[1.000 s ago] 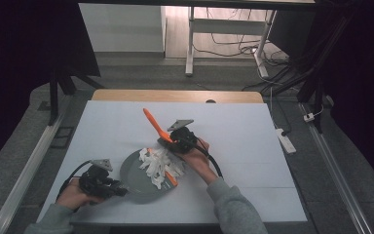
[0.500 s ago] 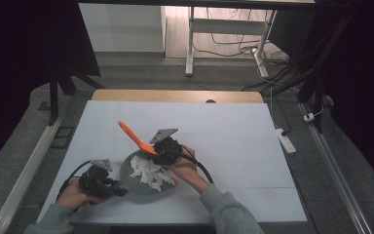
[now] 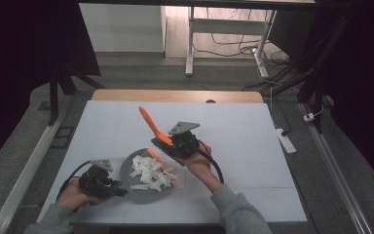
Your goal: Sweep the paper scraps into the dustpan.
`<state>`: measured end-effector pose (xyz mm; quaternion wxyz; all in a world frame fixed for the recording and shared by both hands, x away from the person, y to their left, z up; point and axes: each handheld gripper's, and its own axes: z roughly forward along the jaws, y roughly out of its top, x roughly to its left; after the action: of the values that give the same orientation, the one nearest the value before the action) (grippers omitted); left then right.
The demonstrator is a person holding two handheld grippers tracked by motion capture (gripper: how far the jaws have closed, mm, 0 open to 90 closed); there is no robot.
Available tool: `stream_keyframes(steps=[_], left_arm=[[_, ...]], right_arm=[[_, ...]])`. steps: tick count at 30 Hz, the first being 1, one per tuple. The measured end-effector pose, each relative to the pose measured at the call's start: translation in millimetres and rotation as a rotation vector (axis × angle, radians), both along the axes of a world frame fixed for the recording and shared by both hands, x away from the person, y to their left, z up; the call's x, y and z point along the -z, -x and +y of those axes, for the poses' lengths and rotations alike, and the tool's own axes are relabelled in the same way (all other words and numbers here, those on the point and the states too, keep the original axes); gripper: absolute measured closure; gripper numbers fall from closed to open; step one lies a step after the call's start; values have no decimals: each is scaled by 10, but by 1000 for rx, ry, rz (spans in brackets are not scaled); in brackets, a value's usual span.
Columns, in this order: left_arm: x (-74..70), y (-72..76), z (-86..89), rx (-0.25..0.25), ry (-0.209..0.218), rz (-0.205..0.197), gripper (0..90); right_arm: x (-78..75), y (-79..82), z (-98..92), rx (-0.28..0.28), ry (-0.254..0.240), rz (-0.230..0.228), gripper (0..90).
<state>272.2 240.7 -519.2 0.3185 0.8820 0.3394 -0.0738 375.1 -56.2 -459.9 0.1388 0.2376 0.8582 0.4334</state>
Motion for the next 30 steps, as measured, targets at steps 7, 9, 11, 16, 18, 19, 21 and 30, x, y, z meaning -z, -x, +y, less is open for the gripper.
stream_keyframes(steps=[7,9,11,16,18,19,21,30], left_arm=[[-1,10,6,3,1,2,620],[-2,12,11,3,0,2,620],[-2,17,15,4,2,3,620],[-8,38,40,12,0,3,620],[-12,52,44,8,1,4,620],[-16,59,45,8,-1,5,620],[-24,71,42,9,-4,4,620],[-28,105,15,18,-7,4,620]], right_arm=[[12,36,-384,108,-5,17,702],[33,68,-511,142,-10,28,703],[60,103,-628,170,-18,40,703],[143,180,-850,212,-29,61,703],[179,193,-899,229,-15,73,702],[200,202,-920,236,-17,80,703],[240,221,-949,245,-16,103,702],[291,274,-885,235,-2,117,703]])
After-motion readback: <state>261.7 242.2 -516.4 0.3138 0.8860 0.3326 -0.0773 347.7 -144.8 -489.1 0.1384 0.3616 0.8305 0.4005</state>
